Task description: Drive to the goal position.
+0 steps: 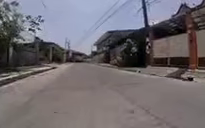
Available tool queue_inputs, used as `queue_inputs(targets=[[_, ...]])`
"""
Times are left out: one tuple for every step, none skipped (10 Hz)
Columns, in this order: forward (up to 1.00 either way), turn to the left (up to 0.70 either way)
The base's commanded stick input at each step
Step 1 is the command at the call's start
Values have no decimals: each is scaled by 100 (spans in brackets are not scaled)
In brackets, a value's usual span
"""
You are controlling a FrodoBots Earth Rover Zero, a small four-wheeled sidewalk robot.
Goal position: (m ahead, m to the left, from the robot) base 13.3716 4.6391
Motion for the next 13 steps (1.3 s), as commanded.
queue_inputs(targets=[[100,0],[100,0],[100,0],[100,0],[100,0],[100,0],[100,0],[100,0],[100,0],[100,0],[100,0],[100,0],[100,0]])
